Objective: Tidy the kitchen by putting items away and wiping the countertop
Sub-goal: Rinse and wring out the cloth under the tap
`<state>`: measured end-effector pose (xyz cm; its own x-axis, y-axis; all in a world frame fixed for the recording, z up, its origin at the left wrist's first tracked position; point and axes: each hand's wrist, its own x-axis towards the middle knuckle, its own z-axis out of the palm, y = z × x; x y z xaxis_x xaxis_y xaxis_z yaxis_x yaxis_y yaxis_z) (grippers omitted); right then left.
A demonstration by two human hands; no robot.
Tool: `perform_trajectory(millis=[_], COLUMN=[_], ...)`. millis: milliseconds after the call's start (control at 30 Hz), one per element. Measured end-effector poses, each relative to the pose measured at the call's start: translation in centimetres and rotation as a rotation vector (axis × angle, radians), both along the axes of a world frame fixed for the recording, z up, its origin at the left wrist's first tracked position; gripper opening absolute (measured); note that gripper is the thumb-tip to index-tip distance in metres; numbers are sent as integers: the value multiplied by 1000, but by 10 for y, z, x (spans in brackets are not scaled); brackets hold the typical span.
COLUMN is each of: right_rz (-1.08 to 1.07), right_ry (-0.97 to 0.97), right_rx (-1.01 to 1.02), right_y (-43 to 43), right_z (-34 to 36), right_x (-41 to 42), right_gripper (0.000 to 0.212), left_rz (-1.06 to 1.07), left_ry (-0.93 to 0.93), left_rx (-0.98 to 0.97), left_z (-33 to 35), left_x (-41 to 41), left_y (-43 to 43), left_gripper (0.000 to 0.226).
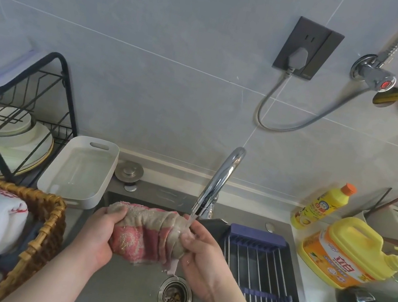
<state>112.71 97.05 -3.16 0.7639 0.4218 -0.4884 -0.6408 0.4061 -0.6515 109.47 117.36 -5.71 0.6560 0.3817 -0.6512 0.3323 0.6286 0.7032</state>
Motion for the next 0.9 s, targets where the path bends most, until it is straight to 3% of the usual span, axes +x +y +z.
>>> perform_trajectory(millis=[100, 200, 333, 467, 533, 700, 800, 900], right_rz=[-35, -88, -128, -51, -13, -34, 10, 48], right_ry=[-65, -47, -18, 64, 66, 16, -43, -130], right_rx=[-257, -363, -333, -250, -261, -279, -346, -429], right_y=[10, 14, 5, -7, -8, -8, -8, -3], right_z=[1, 3, -1, -1, 0, -4, -7, -8], right_x=[-4, -6, -5, -2, -4, -8, -8, -10], right_gripper=[23, 26, 3, 32, 28, 9, 13, 17], left_rz=[-21, -93, -226, -257, -266, -351, -373, -254], left_ry=[-28, -84, -127, -158, -161, -188, -177, -149], left_rx=[5, 4, 19, -42, 11, 48, 95, 170], left_z=[1, 5, 8, 8, 4, 5, 4, 1], left_x=[-4, -9, -14, -14, -13, -15, -15, -13], left_y=[-1, -7, -14, -17, -16, -15, -17, -20], left_gripper=[19, 16, 23, 23, 21, 58, 42, 3])
